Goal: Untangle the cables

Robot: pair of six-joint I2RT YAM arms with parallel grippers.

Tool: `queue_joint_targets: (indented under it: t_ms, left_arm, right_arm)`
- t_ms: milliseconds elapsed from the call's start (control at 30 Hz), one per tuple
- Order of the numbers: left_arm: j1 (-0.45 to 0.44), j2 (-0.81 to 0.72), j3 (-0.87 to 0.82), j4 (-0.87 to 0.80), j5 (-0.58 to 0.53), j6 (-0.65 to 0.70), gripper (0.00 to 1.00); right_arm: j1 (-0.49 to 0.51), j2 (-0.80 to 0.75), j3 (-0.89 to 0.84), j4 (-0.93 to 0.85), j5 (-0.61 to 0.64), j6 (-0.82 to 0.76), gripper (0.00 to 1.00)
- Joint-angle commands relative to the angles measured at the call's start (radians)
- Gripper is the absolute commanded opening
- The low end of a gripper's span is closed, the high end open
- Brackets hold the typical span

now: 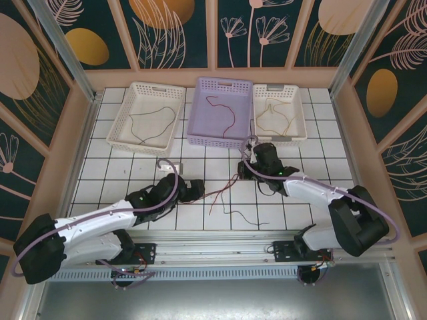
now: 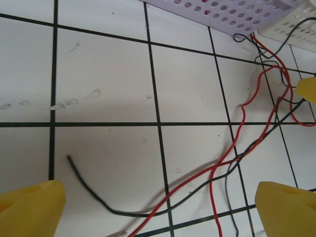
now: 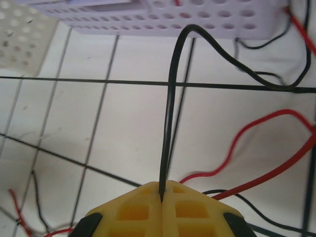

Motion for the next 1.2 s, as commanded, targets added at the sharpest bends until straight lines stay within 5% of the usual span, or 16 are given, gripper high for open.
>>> queue_joint_targets:
  t_ms: [0,200,633,1167]
  left_arm:
    - [-0.008,-0.005,-0.017,0.063,0.033,-0.024,0.98]
    - [-0.016,-0.058,-0.065,0.229,0.117,-0.027,0.98]
    - [-0.038,-0.132,-0.163,0.555,0.319,0.071,0.95]
    - [-0.042,-0.072,-0.14,0.537,0.31,0.134,0.79]
  right_arm:
    - [0.016,-0.05,-0.01,0.102,-0.14,0.003,0.0]
    - [0.053,-0.113,-0.001,0.185,-0.3,0.048,0.0]
    - [0.096,-0.069,0.096,0.17,-0.44,0.22,0.0]
    - [0.18,-0.03,0.191,0.1,-0.474,0.3,0.0]
